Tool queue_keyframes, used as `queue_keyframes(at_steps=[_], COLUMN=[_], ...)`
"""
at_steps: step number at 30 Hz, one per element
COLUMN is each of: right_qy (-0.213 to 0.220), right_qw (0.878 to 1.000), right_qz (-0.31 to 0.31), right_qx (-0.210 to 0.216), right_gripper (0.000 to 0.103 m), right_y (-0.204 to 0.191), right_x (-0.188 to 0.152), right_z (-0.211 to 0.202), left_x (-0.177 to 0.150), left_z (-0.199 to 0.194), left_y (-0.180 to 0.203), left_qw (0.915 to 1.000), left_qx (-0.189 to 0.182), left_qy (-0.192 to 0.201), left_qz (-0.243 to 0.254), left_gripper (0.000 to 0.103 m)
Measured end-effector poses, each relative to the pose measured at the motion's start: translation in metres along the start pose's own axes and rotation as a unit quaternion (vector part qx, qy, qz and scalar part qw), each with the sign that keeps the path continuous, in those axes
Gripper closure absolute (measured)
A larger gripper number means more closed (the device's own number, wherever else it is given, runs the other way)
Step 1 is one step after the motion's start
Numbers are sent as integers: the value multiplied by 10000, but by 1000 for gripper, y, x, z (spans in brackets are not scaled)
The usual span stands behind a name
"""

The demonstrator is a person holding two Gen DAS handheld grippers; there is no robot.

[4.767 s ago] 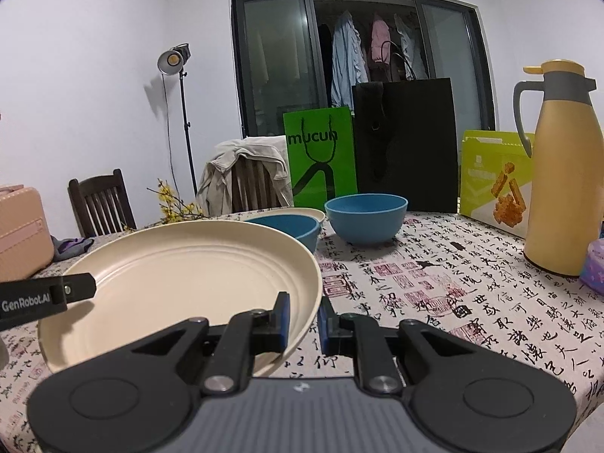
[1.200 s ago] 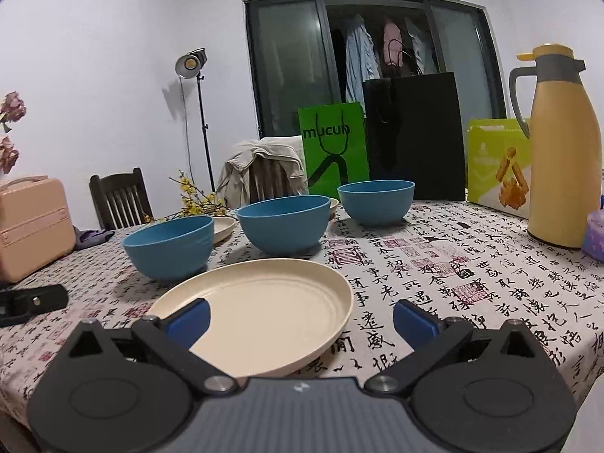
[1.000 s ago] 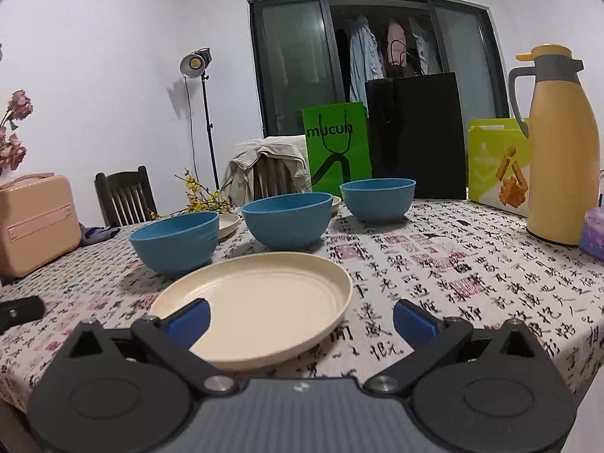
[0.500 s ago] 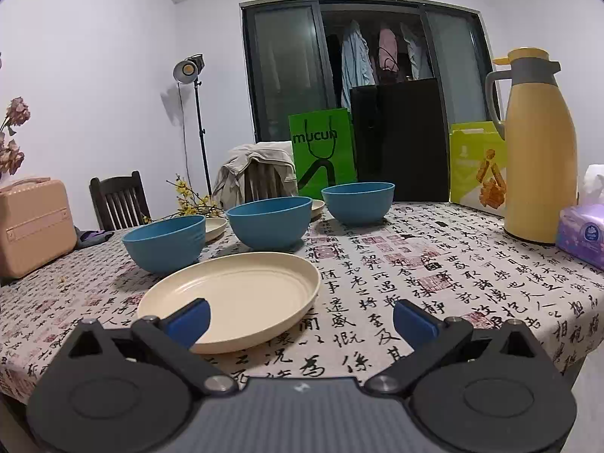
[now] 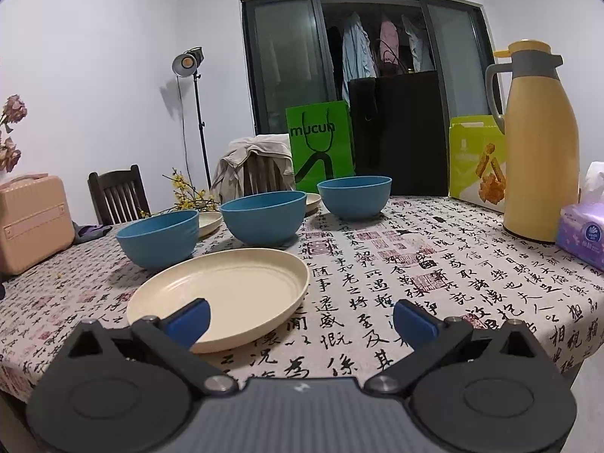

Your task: Organize plates and bowls

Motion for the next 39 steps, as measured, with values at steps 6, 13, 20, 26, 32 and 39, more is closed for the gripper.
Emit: queue_keyframes(at_steps=[6,13,20,26,32,39], right_qy=[-72,-149,-100,-68,3,30], right_qw=[9999,9998,9999,9999,9997,9993], right_qz=[2,88,98,61,59,-7], right_qx=[-89,-17,73,124,256,374], right_gripper=[0,0,0,0,0,0], right_y=[5,4,-3,-11,-20,-30], right_x=[9,21,47,68,93,114], right_z=[20,54,85,104,110,111], left_x=[3,14,35,52,78,107], left_z=[21,47,73,87,89,94], left_y=[5,12,17,31,48,61], left_qw=[9998,9994,9990,9982,9968,9946], left_qx=[19,-203,-304,-405,-572,-728], left_qy=[-101,-254,-340,-348,-237,-182], left_qz=[165,96,12,290,512,711], left_gripper=[0,0,0,0,0,0])
Point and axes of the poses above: each gripper's, at about its wrist camera, not at the fingertips, and z roughly the way its jaws point, y to its right, x to its top, the point moved 10 cm from there along z, roughly the way its jaws point, and after that the axes turned 2 degrees about -y, right-handed, at the moved point
